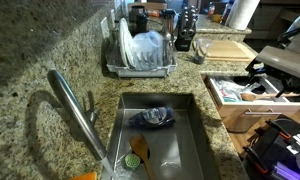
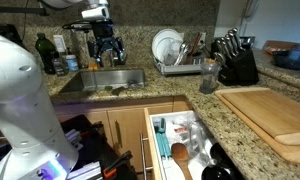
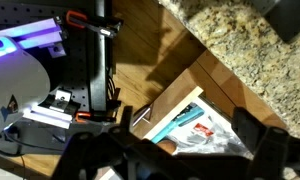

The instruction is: Open the tap, remove the wooden spoon from the open drawer, put it on the chopping board, and then close the drawer

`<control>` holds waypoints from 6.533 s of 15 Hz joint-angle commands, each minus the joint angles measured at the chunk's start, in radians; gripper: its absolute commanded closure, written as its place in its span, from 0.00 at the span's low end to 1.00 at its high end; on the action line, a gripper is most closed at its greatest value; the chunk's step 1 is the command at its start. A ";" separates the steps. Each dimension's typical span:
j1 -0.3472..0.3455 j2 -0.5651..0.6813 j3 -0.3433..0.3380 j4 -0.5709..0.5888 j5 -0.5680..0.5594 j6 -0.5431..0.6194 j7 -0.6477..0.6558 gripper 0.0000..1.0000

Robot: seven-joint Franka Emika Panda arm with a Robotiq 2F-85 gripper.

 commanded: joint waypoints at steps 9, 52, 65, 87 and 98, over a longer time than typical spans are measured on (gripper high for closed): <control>-0.271 -0.196 -0.207 0.002 -0.071 -0.206 0.090 0.00; -0.806 0.402 -0.319 0.013 -0.353 0.125 0.888 0.00; -1.418 0.273 0.097 -0.003 -0.191 0.090 0.869 0.00; -0.862 0.541 -0.544 -0.036 -0.064 0.509 0.187 0.00; -0.751 0.703 -0.578 -0.004 -0.082 0.811 0.118 0.00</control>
